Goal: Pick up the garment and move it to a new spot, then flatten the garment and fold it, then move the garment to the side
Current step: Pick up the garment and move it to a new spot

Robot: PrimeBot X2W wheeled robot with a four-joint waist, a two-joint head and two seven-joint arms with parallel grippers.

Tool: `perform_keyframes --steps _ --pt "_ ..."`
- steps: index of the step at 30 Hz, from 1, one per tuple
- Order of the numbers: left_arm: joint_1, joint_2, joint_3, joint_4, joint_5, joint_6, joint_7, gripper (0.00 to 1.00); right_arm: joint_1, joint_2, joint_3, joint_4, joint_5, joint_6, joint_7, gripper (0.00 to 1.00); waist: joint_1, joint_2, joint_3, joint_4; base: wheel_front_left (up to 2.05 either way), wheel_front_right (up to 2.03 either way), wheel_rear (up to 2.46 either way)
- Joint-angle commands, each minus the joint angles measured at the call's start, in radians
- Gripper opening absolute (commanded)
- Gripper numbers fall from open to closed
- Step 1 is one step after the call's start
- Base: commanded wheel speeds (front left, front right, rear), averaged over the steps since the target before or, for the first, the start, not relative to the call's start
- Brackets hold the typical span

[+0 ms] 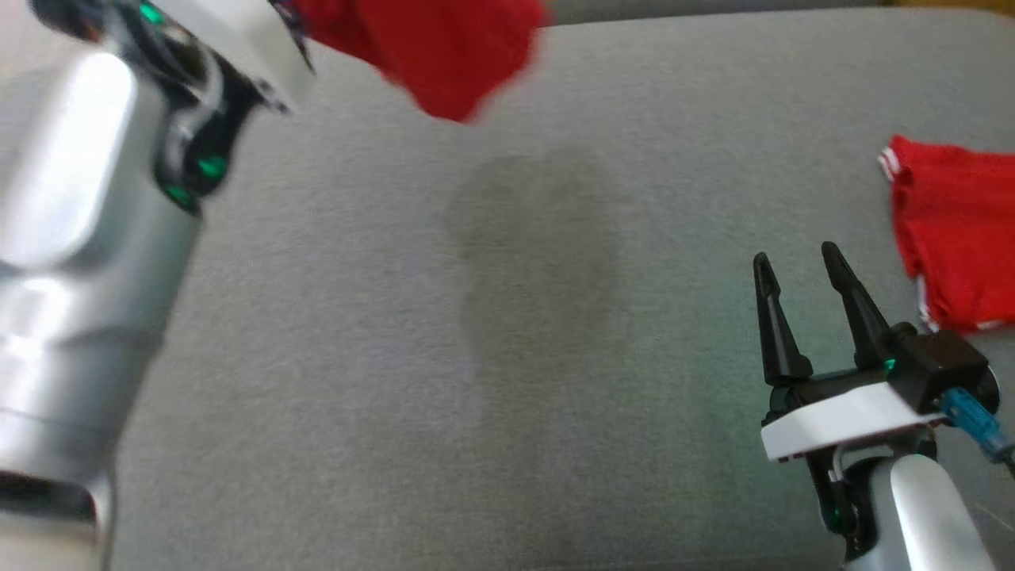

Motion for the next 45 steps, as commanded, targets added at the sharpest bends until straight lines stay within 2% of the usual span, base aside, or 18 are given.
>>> perform_keyframes --steps 1,7,13,14,15,16,17,23,31,38,45 --pt "0.035 0.026 0.016 -0.031 -0.008 0.008 -0.003 0.00 -0.022 -0.002 0.026 -0.025 0.009 0.007 -0.014 1.00 0.0002 -0.0001 0.029 -0.037 0.00 0.00 0.00" --pt "0.242 -0.029 -0.011 0.082 -0.024 0.045 -0.095 0.00 -0.039 -0.002 0.042 -0.002 0.022 0.007 -0.033 1.00 0.0002 -0.0001 0.072 -0.077 0.00 0.00 0.00" --pt "0.364 -0.037 -0.047 0.213 0.002 0.050 -0.179 0.00 -0.046 -0.002 0.035 0.013 0.022 0.007 -0.046 1.00 0.0002 -0.0001 0.076 -0.098 0.00 0.00 0.00" --pt "0.375 -0.039 -0.045 0.228 0.001 0.051 -0.197 0.07 -0.045 -0.002 0.032 0.016 0.021 0.007 -0.047 1.00 0.0002 -0.0001 0.075 -0.098 0.00 0.00 0.00" --pt "0.382 -0.039 -0.045 0.241 0.004 0.051 -0.214 0.32 -0.043 -0.002 0.029 0.018 0.020 0.007 -0.048 1.00 0.0002 -0.0001 0.071 -0.097 0.00 0.00 0.00" --pt "0.388 -0.042 -0.041 0.252 0.003 0.055 -0.232 0.64 -0.040 -0.002 0.025 0.022 0.018 0.007 -0.050 1.00 0.0002 -0.0001 0.066 -0.095 0.00 0.00 0.00" --pt "0.393 -0.046 -0.036 0.260 0.001 0.057 -0.250 1.00 -0.037 -0.002 0.021 0.026 0.017 0.007 -0.052 1.00 0.0002 -0.0001 0.060 -0.091 0.00 0.00 0.00" --pt "0.414 -0.064 -0.027 0.284 0.001 0.062 -0.338 1.00 -0.022 -0.002 0.014 0.041 0.014 0.007 -0.051 1.00 0.0002 -0.0001 0.011 -0.063 0.00 0.00 0.00" --pt "0.484 -0.049 -0.028 0.235 0.020 0.079 -0.436 1.00 -0.003 -0.002 0.006 0.058 -0.004 0.007 -0.038 1.00 0.0002 -0.0001 -0.104 -0.024 0.00 0.00 0.00" --pt "0.655 -0.014 0.004 0.101 0.007 0.147 -0.476 1.00 0.049 -0.002 -0.009 0.062 -0.010 0.007 -0.020 1.00 0.0002 -0.0001 -0.201 0.005 0.00 0.00 0.00" --pt "0.868 0.012 0.053 -0.099 0.002 0.249 -0.493 1.00 0.100 -0.002 -0.009 0.055 -0.007 0.007 -0.027 1.00 0.0002 -0.0001 -0.235 0.020 0.00 0.00 0.00"
